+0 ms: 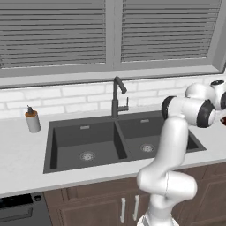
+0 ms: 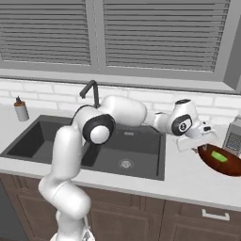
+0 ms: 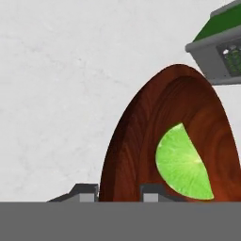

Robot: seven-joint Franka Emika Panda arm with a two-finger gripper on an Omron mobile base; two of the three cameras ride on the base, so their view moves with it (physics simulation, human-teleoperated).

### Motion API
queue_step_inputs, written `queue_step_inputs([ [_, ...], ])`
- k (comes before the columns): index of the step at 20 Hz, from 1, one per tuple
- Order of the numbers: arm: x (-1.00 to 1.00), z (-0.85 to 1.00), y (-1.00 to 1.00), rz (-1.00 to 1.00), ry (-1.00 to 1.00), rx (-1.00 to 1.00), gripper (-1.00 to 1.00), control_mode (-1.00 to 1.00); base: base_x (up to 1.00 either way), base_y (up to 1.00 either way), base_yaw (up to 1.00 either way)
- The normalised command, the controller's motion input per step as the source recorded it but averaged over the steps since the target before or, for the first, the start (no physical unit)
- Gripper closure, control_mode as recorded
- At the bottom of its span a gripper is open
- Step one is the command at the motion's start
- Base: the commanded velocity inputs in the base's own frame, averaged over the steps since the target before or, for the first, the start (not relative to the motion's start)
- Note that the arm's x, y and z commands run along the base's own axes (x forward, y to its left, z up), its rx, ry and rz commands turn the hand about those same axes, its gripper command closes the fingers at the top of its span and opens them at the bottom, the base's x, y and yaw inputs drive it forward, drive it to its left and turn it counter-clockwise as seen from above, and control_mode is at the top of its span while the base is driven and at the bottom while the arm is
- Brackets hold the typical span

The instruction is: Pick the lemon wedge from the sink and place it in the bowl. Then pick the bowl and place it in the microwave. Then close the microwave door and press the start button.

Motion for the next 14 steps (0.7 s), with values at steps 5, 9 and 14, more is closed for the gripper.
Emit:
queue_step_inputs([
  [5, -0.99, 1.00, 0.95, 0.17, -0.04, -0.26, 1.00, -1.00, 0.00, 0.00, 0.00],
  [9, -0.92, 1.00, 1.00, 0.18, -0.03, -0.18, 1.00, -1.00, 0.00, 0.00, 0.00],
  [14, -0.72, 1.00, 1.00, 0.31, 0.04, 0.00, 1.00, -1.00, 0.00, 0.00, 0.00],
])
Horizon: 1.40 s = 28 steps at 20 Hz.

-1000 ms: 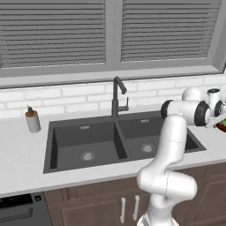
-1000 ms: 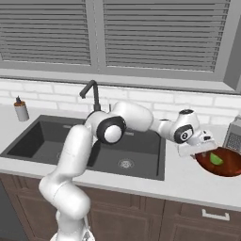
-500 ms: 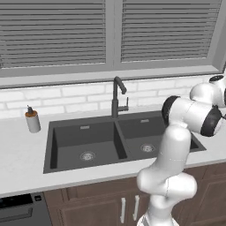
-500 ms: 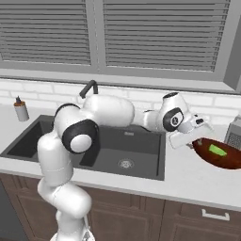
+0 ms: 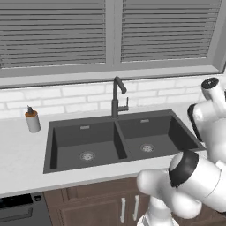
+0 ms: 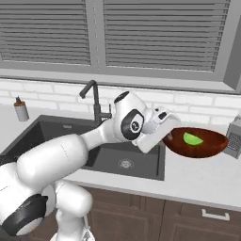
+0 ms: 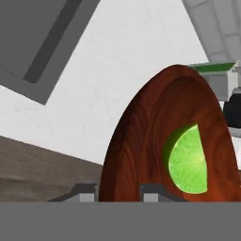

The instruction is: Pick the lemon wedge from the sink and place it in the bowl. Then pick the bowl and place it in the microwave. Then close the microwave door and press the start button.

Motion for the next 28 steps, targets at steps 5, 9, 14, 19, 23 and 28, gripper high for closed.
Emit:
queue_step_inputs([
  [5, -0.40, 1.00, 1.00, 0.29, 0.19, 0.05, 1.00, -1.00, 0.00, 0.00, 0.00],
  [9, -0.34, 1.00, 1.00, 0.28, 0.20, 0.08, 1.00, -1.00, 0.00, 0.00, 0.00],
  [14, -0.20, 0.93, 1.00, 0.36, 0.17, 0.17, 1.00, -1.00, 0.00, 0.00, 0.00],
  [19, -0.29, 0.85, 0.98, 0.29, 0.09, 0.21, 1.00, -1.00, 0.00, 0.00, 0.00],
  [23, -0.43, 0.32, 0.61, 0.10, -0.02, 0.29, 1.00, -1.00, 0.00, 0.00, 0.00],
  [28, -0.16, -0.04, 0.55, 0.00, -0.19, 0.28, 1.00, -1.00, 0.00, 0.00, 0.00],
])
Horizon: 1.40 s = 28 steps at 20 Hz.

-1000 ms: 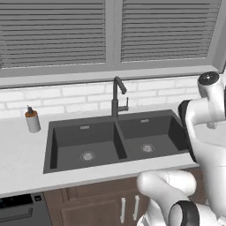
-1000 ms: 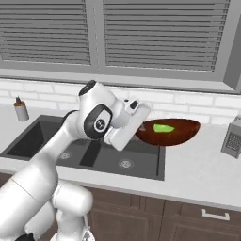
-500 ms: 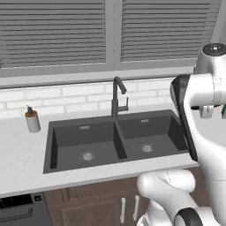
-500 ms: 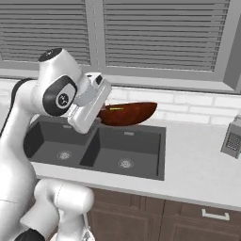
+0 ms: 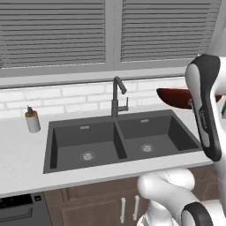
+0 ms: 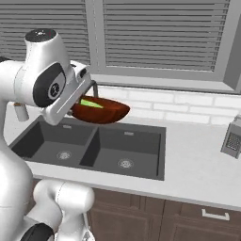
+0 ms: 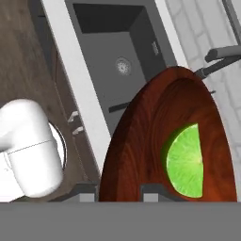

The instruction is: Pick the lemon wedge from the sink and place it in the bowl. Then pick the bowl and place it in the microwave. Then close the microwave door and press the start button.

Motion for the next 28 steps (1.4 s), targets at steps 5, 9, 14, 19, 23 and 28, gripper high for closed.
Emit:
queue_step_inputs([
  [5, -0.05, 0.07, 0.24, 0.00, -0.26, 0.04, 1.00, -1.00, 0.00, 0.00, 0.00],
  [9, 0.00, -0.01, 0.24, 0.08, -0.06, -0.06, 1.00, -1.00, 0.00, 0.00, 0.00],
  [14, 0.00, 0.00, 0.19, 0.06, 0.03, -0.09, 1.00, -1.00, 0.00, 0.00, 0.00],
  [19, 0.00, 0.00, 0.02, 0.00, 0.01, -0.02, 1.00, 1.00, -0.61, 0.03, 0.00],
  [23, 0.00, 0.00, 0.00, 0.00, 0.00, 0.00, 1.00, 1.00, -1.00, 0.00, -0.01],
  [28, 0.00, 0.00, 0.00, 0.00, 0.00, 0.00, 1.00, 1.00, -0.98, 0.00, -0.03],
])
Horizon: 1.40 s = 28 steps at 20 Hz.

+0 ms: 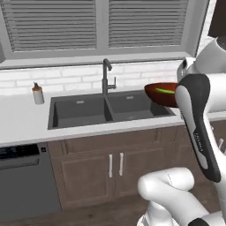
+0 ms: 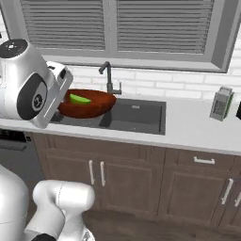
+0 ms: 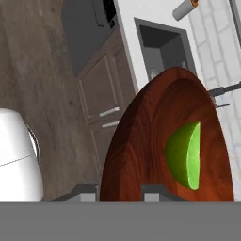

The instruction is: Pick the lemon wedge from the sink and place it in the bowl. Then pick the bowl and place it in the microwave. Then close the microwave door and press the start button.

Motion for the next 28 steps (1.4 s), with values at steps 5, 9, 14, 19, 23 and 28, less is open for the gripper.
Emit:
queue_step_inputs([
  [5, 0.00, 0.00, 0.00, 0.00, 0.00, 0.00, 1.00, 1.00, -0.42, 0.01, -0.33],
  [9, 0.00, 0.00, 0.00, 0.00, 0.00, 0.00, 1.00, 1.00, -0.21, 0.01, -0.73],
  [14, 0.00, 0.00, 0.00, 0.00, 0.00, 0.00, 1.00, 1.00, -0.13, 0.00, -0.84],
  [19, 0.00, 0.00, 0.00, 0.00, 0.00, 0.00, 1.00, 1.00, -0.13, 0.00, -0.90],
  [23, 0.00, 0.00, 0.00, 0.00, 0.00, 0.00, 1.00, 1.00, -0.11, -0.01, -0.88],
  [28, 0.00, 0.00, 0.00, 0.00, 0.00, 0.00, 1.00, 1.00, -0.05, -0.14, -0.79],
])
